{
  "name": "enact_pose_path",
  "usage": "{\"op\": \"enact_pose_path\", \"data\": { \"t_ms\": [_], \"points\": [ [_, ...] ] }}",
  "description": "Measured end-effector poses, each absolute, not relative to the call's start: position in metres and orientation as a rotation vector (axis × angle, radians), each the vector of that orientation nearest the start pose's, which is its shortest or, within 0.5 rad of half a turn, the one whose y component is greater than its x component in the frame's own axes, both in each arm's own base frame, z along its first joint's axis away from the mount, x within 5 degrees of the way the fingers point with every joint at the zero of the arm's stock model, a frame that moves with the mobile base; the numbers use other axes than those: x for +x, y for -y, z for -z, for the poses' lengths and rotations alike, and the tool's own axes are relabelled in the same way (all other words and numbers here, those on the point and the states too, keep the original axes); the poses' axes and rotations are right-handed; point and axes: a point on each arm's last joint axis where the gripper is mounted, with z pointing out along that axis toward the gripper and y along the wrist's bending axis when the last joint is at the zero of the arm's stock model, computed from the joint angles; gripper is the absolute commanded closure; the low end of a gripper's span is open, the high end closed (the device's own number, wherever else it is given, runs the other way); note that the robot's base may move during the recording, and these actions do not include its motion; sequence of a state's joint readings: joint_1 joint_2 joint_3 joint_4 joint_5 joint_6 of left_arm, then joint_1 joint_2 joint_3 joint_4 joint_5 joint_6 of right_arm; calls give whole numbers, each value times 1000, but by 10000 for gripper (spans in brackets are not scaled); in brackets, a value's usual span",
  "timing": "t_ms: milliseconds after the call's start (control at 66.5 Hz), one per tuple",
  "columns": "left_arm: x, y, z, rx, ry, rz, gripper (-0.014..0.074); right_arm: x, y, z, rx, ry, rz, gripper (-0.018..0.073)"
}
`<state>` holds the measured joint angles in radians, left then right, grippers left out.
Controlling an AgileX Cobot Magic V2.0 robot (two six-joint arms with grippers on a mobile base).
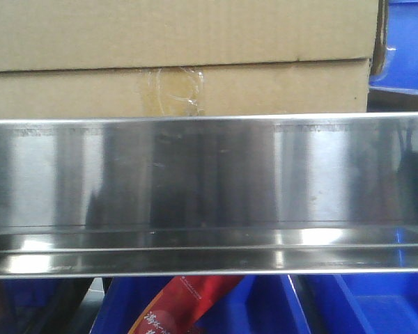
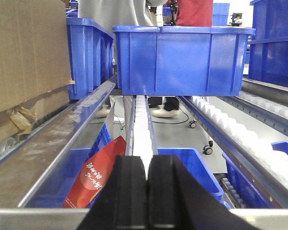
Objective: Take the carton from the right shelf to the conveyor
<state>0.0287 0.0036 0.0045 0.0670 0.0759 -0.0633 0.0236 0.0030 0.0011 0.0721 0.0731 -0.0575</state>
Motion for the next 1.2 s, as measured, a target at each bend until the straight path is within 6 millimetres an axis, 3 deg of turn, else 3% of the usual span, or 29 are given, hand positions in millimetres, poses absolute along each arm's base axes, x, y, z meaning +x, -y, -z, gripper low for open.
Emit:
{"op": "enact_pose_path", "data": {
  "t_ms": [602,1023,1113,1203],
  "points": [
    [57,-2,-205,-24,-1565,-29,602,57,-2,-207,-11,-1551,-34,634],
    [56,-1,-219,-18,-1408,-21,602,56,-1,-218,-1,-1439,-31,634],
    [54,-1,-229,-17,-1381,-22,602,52,-1,-235,-4,-1427,-36,634],
    [46,-2,-258,-13,-1351,-39,591,42,-2,-268,-6,-1403,-48,624]
  ]
}}
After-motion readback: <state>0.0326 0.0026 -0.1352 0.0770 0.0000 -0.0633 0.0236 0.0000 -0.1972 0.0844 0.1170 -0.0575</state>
